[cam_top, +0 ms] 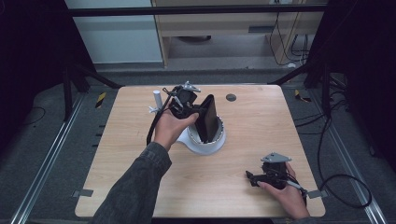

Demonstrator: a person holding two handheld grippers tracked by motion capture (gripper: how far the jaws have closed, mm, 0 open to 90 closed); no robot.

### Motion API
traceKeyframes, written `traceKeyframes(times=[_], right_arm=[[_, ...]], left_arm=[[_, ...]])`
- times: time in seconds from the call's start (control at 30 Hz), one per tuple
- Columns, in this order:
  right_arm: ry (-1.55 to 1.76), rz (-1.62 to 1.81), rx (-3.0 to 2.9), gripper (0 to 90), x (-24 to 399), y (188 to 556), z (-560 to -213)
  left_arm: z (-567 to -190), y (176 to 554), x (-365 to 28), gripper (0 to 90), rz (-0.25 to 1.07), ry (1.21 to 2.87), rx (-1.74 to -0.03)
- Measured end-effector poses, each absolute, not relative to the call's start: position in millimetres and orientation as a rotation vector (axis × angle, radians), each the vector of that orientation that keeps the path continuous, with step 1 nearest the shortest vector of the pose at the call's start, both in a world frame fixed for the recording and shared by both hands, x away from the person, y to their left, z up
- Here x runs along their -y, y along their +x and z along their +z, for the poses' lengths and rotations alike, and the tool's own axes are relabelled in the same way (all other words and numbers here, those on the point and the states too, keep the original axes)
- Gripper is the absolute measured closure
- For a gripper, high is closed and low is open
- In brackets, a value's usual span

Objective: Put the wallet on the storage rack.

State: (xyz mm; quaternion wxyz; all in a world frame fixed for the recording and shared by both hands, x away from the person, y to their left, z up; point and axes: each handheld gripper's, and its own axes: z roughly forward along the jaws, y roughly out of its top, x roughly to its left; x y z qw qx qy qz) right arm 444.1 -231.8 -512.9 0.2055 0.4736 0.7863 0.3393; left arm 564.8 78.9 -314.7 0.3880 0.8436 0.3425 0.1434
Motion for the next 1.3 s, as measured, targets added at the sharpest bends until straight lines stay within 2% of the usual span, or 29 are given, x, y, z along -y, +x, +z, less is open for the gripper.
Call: traceKeyframes(times=[0.37, 1.0, 1.13, 1.3], right_arm=[[1.318, 0.944, -2.192, 2.8, 231.7, 443.9, -512.9], [1.318, 0.944, -2.192, 2.7, 231.7, 443.9, -513.0], [1.318, 0.943, -2.192, 2.7, 231.7, 443.9, -513.0], [1.320, 0.945, -2.191, 2.7, 231.5, 443.8, -513.0]], left_arm=[[-309.1, 560.6, -84.4, 64.4, 0.441, 2.116, -0.871], [-296.2, 550.3, -93.1, 58.8, 0.502, 2.048, -0.836], [-294.3, 545.0, -94.3, 54.4, 0.516, 2.045, -0.817], [-293.9, 529.1, -96.8, 40.3, 0.516, 2.034, -0.775]])
